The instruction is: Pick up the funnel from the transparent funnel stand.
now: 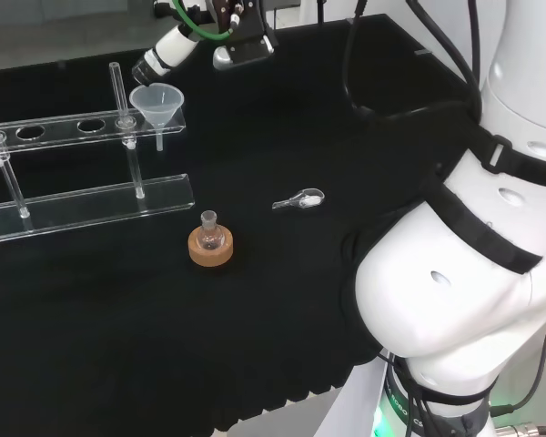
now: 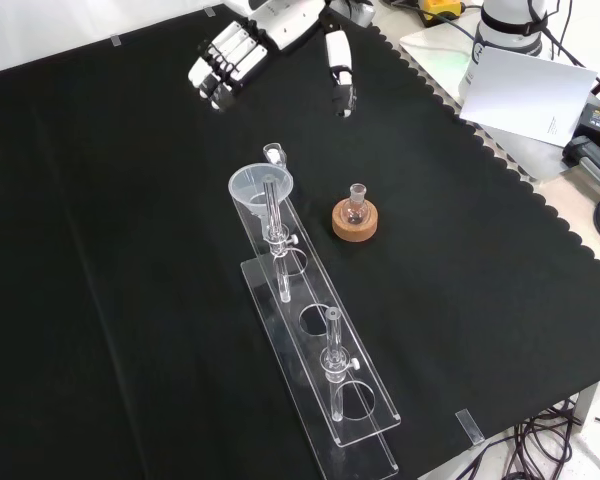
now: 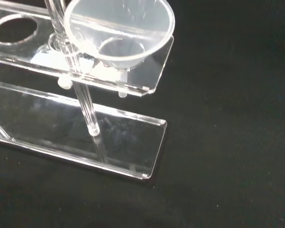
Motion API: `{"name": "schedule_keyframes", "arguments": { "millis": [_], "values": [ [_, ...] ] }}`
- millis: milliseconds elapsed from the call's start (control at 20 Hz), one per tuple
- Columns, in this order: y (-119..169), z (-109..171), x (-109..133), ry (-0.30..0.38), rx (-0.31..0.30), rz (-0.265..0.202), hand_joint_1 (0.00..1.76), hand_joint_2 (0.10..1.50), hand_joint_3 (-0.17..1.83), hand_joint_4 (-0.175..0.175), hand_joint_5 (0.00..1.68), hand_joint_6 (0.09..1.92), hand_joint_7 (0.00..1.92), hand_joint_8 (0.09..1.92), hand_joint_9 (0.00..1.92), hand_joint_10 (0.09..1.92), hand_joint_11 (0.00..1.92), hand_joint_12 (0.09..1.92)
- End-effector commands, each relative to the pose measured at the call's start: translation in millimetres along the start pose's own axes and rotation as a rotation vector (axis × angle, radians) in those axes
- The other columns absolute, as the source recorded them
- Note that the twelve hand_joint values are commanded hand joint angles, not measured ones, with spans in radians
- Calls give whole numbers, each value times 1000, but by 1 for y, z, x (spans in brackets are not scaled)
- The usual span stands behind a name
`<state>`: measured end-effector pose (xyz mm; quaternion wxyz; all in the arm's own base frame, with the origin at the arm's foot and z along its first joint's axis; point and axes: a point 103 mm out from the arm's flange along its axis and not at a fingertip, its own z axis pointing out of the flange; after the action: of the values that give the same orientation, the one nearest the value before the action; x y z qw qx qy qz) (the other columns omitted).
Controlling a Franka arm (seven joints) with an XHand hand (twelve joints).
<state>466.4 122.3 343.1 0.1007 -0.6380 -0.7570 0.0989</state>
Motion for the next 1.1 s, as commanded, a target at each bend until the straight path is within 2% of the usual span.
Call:
{"name": "schedule_keyframes", "arguments": {
  "millis": [50,450,850,1100],
  "values": [
    [5,14,5,-11,47,21,447,567,3,14,0,87,0,87,0,87,0,87],
    [32,25,14,-29,88,57,484,583,10,16,0,87,0,87,0,87,0,87],
    [65,30,4,-37,110,112,495,587,11,12,0,87,0,87,0,87,0,87],
    [71,34,12,-46,127,95,503,586,10,10,0,87,0,87,0,87,0,87]
  ]
}}
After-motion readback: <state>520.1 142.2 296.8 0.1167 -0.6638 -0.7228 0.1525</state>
